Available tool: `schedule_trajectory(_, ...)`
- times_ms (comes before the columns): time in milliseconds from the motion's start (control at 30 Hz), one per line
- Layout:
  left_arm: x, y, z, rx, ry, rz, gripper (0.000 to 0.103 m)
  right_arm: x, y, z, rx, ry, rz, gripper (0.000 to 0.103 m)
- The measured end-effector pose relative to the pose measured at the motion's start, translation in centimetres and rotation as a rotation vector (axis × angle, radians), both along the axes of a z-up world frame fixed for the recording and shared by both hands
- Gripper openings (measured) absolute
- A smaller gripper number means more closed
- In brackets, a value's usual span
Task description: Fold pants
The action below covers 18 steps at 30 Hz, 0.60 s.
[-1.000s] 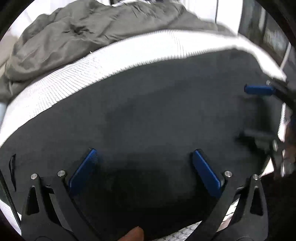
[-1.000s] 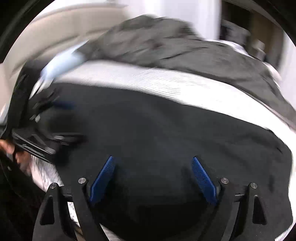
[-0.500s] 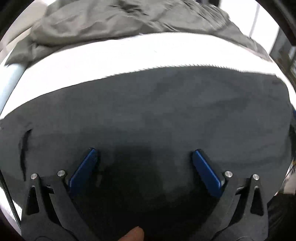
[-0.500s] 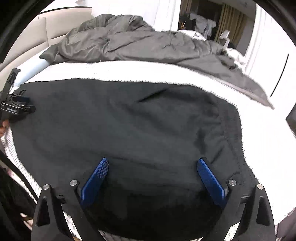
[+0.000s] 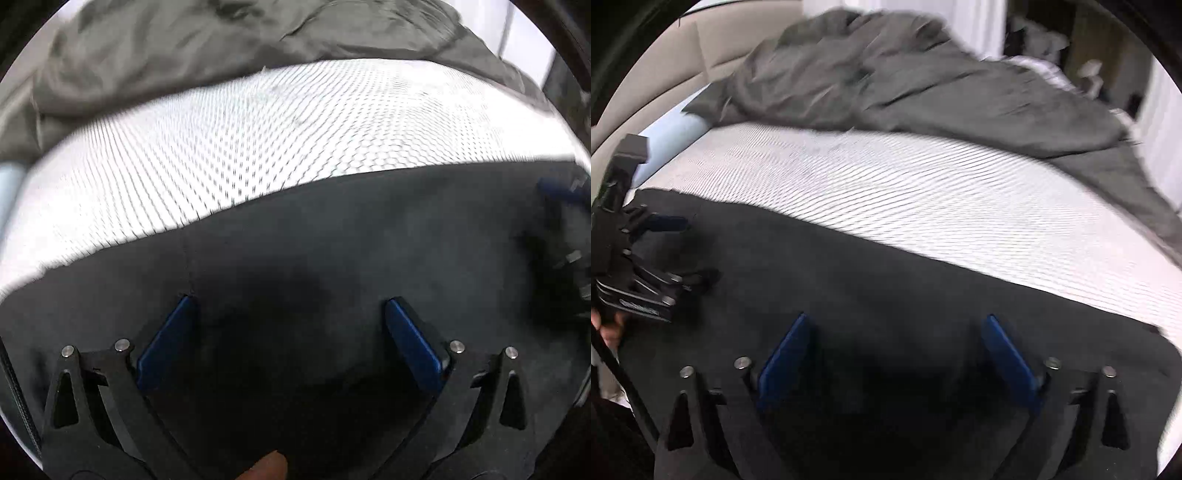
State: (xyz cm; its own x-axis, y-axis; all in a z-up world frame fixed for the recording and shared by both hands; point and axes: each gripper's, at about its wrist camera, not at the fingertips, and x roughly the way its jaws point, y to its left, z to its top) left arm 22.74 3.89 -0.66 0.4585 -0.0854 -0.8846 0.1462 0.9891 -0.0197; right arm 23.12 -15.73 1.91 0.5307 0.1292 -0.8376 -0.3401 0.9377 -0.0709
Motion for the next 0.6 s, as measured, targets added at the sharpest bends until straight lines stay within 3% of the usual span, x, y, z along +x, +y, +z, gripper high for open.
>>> schedule_trajectory(33, 0.1, 0.2, -0.1, -0.019, 0.003, 0.009, 0.103, 0.2, 0.0, -0.7, -0.024, 0.013, -0.012, 0.077)
schedule_trajectory(167, -0.3, 0.5, 0.0, -0.025, -0.005, 0.002, 0.103, 0.2, -2.7, -0.6, -0.165, -0.044, -0.096, 0.077)
schedule_trajectory(233, -0.4, 0.7, 0.0, -0.031, -0.009, 0.001, 0.103, -0.3, -6.6, 0.0, -0.299, -0.096, -0.22, 0.077)
schedule_trajectory(300, -0.7, 0.7, 0.0, -0.033, -0.014, -0.003, 0.103, -0.7, -10.7, 0.2, -0.345, -0.113, -0.337, 0.077)
schedule_trajectory(333, -0.8, 0.7, 0.1, -0.034, -0.015, -0.003, 0.103, -1.2, -13.8, 0.5, -0.339, -0.123, -0.426, 0.077)
schedule_trajectory(433, -1.0, 0.7, 0.2, -0.037, -0.012, 0.003, 0.103, -2.3, -17.9, 1.3, -0.299, -0.156, -0.549, 0.077)
schedule_trajectory(500, -0.4, 0.7, 0.3, -0.029, -0.007, 0.015, 0.103, -3.1, -18.2, 2.1, -0.247, -0.172, -0.546, 0.077)
schedule_trajectory(600, -0.7, 0.4, 1.6, -0.042, -0.005, 0.026, 0.102, -5.3, -16.5, 3.9, -0.067, -0.198, -0.451, 0.082)
